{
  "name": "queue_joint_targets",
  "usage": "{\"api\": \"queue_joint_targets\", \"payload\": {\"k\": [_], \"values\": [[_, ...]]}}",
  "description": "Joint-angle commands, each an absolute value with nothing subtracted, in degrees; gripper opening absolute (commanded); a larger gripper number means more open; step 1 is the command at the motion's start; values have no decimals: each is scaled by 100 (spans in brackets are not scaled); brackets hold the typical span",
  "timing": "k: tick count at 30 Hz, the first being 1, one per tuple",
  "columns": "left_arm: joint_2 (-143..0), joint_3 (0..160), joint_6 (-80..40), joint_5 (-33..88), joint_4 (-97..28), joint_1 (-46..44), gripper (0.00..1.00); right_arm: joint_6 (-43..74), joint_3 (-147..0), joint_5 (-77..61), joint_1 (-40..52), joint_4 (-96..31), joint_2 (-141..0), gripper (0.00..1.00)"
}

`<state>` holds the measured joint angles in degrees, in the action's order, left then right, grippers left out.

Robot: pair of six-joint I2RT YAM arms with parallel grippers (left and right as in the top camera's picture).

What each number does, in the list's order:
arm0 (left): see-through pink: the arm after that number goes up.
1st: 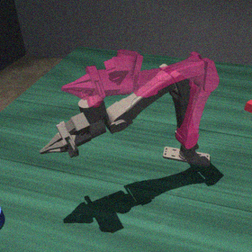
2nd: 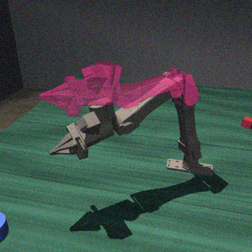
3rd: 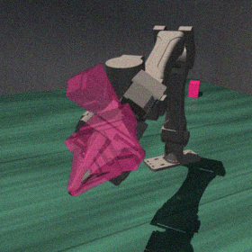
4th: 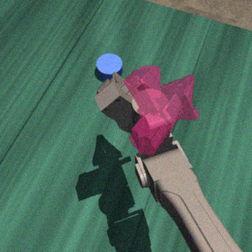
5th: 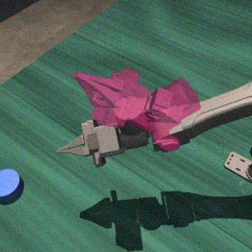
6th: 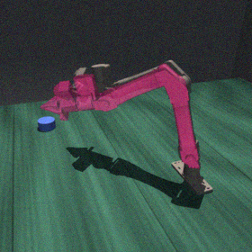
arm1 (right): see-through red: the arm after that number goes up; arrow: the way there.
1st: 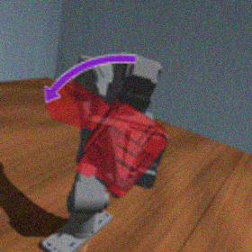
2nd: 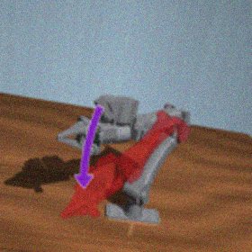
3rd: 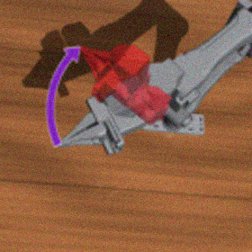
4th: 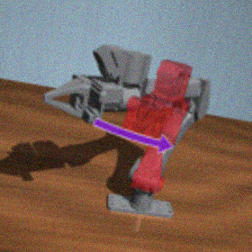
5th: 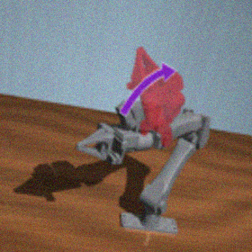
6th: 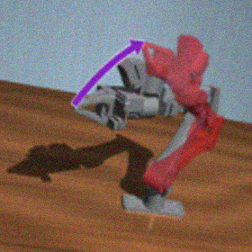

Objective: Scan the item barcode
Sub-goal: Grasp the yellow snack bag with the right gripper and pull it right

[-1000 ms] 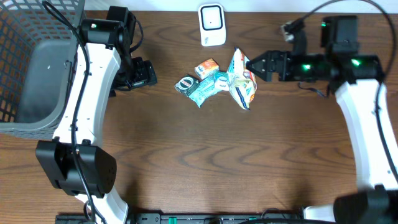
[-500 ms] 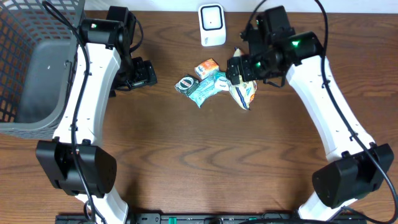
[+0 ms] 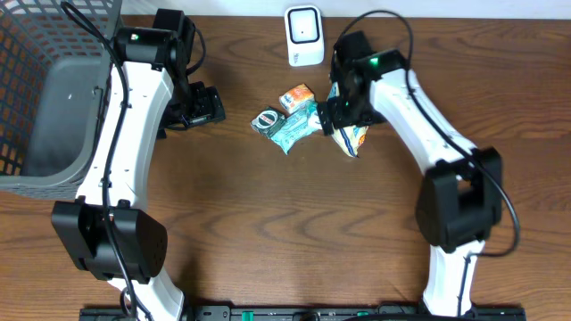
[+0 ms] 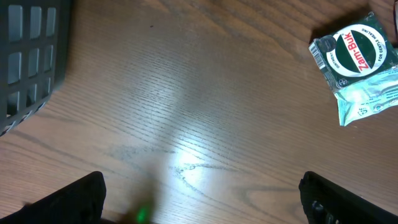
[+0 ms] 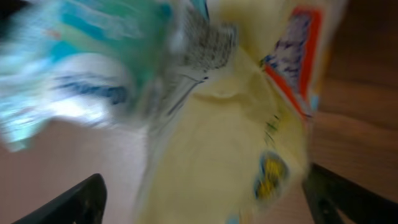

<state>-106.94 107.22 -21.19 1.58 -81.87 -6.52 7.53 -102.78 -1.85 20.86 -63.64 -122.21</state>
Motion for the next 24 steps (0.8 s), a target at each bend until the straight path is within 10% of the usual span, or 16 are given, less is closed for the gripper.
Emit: {"api": "queue_joint_targets", "payload": {"k": [1, 4, 6, 24], "values": [[-10597, 10709, -2154, 169, -8200, -650, 98, 735, -10235, 32, 2104, -6405, -12589, 75], [-10597, 10709, -2154, 169, -8200, -650, 98, 742, -10235, 141, 2080, -6469, -12669, 46], [-10597, 10709, -2154, 169, -8200, -650, 97, 744, -10267, 137, 2012, -6589, -12597, 2], [-10597, 10709, -2154, 169, -8200, -650, 98, -2394, -10339, -5382, 97, -8674, -11358, 1]]}}
